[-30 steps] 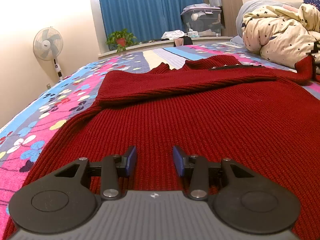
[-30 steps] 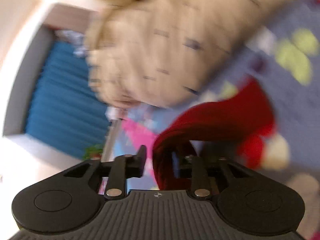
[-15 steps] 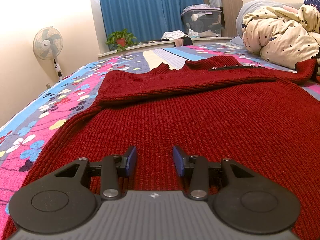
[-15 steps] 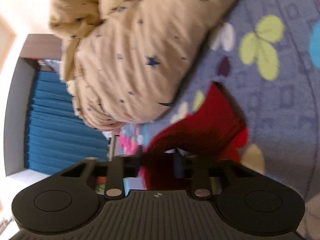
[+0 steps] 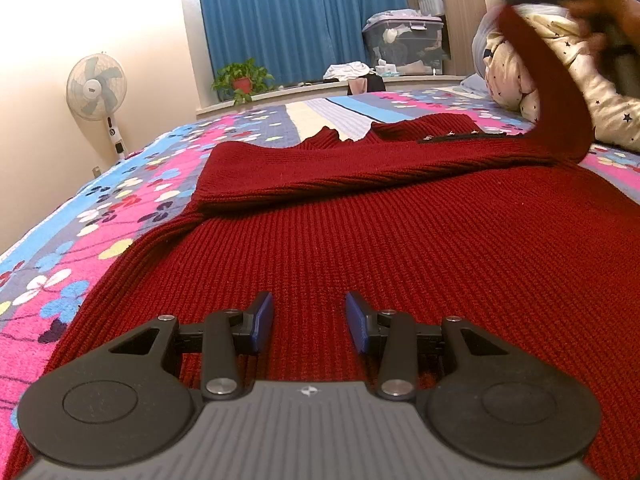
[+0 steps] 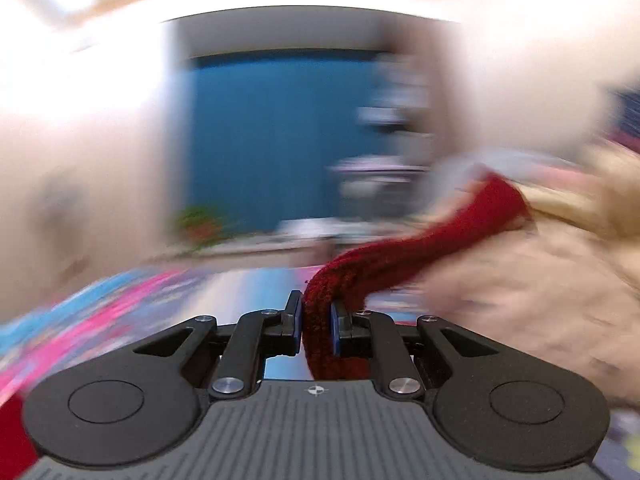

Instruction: Fold small clothes

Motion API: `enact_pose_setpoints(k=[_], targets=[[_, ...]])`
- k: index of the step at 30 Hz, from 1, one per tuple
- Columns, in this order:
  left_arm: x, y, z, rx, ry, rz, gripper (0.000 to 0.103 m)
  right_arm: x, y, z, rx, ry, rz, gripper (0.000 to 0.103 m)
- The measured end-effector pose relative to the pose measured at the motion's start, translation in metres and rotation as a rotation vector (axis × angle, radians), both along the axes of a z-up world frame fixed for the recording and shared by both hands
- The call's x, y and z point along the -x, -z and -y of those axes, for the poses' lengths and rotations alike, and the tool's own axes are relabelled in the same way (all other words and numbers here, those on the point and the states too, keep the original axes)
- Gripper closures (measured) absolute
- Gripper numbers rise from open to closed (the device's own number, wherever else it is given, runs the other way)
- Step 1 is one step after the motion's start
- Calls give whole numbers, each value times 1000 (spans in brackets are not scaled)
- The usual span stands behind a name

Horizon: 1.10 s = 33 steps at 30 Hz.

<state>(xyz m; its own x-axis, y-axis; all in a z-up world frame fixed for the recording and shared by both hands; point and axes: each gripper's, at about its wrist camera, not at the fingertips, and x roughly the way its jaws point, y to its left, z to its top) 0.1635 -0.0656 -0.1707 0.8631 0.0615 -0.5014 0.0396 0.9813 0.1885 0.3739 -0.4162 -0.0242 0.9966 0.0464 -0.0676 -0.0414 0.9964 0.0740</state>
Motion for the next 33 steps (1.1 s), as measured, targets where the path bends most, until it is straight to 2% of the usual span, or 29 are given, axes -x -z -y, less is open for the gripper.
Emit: enact_pose_setpoints(k=[2, 3, 4, 5, 7, 9, 10, 13, 14, 16, 19, 21, 23, 24, 28, 30, 33], targets=[[0, -1, -1, 15, 1, -1, 57, 3, 15, -74, 86, -177, -57, 85], [-1, -2, -2, 21, 1, -3, 57, 3, 29, -102, 102, -262, -122, 77], [0, -2, -3, 25, 1, -3, 57, -1, 46, -126, 101, -346, -226, 73], [0, -2, -3, 29, 1, -4, 58, -5, 67, -148, 98, -424, -364, 73], [0, -3, -4, 40, 1, -5, 58, -4, 99, -169, 116, -501, -553, 73], [0, -5, -6, 56, 2, -7, 58, 14, 100, -166, 155, -472, -530, 73], [0, -6, -8, 69, 3, -13, 58, 21, 94, -158, 155, -473, -550, 73], [-4, -15, -13, 106, 7, -49, 57, 34, 66, -114, 54, -403, -628, 69], [-6, -19, -17, 138, 10, -63, 57, 40, 56, -98, 26, -370, -653, 68], [-15, -31, -30, 235, 3, -91, 57, 58, 42, -64, -23, -244, -699, 58], [-39, -56, -41, 307, -22, -66, 59, 80, 43, -22, -100, -98, -771, 55], [-68, -70, -50, 361, -43, -73, 62, 94, 61, -2, -174, -56, -814, 55], [-98, -79, -59, 432, -65, -75, 62, 96, 81, 6, -146, 1, -887, 56], [-116, -81, -64, 461, -78, -85, 62, 96, 87, 7, -120, 10, -892, 56], [-188, -61, -85, 663, -162, -245, 62, 94, 96, 10, -85, -23, -877, 56], [-212, -48, -93, 720, -220, -278, 61, 93, 98, 10, -76, -40, -876, 56], [-231, -44, -97, 753, -251, -249, 61, 86, 98, 6, -37, -59, -878, 56]])
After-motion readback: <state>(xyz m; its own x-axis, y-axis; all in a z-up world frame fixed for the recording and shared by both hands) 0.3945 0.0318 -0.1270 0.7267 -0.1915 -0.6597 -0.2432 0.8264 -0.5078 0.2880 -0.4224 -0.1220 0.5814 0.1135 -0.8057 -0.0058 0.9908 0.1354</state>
